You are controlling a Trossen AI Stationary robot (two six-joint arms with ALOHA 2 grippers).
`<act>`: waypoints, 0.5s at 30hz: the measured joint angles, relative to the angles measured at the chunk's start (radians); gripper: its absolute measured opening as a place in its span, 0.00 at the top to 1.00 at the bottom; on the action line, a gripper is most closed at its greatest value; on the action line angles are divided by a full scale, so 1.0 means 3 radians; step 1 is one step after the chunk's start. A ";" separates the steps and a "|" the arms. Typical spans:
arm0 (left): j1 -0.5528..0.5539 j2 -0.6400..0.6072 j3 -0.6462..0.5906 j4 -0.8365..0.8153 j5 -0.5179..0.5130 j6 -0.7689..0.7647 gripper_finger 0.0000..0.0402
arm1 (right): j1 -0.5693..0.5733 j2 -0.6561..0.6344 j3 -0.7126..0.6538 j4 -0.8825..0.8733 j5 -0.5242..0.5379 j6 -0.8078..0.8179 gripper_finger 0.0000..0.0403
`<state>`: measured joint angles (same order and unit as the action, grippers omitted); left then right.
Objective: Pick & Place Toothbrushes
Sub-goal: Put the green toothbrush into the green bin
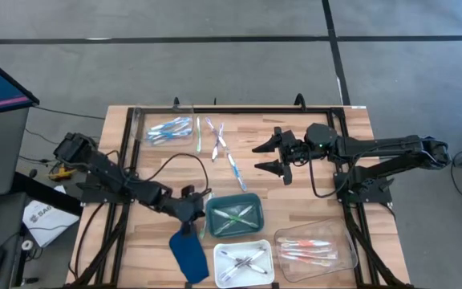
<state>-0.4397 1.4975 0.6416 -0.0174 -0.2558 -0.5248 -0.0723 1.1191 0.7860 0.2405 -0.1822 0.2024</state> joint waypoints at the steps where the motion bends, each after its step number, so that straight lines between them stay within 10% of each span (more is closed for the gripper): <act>1: -0.0013 0.0000 -0.0047 0.0045 -0.0008 -0.0019 1.00 | 0.0000 0.0000 0.0000 0.0000 0.0000 0.0000 0.35; 15: -0.0024 0.0031 -0.0133 0.0298 -0.0007 0.0058 1.00 | 0.0000 0.0000 0.0000 0.0001 0.0000 0.0000 0.35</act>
<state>-0.4470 1.5066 0.6018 0.0721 -0.2581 -0.5076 -0.0723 1.1191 0.7860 0.2407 -0.1822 0.2024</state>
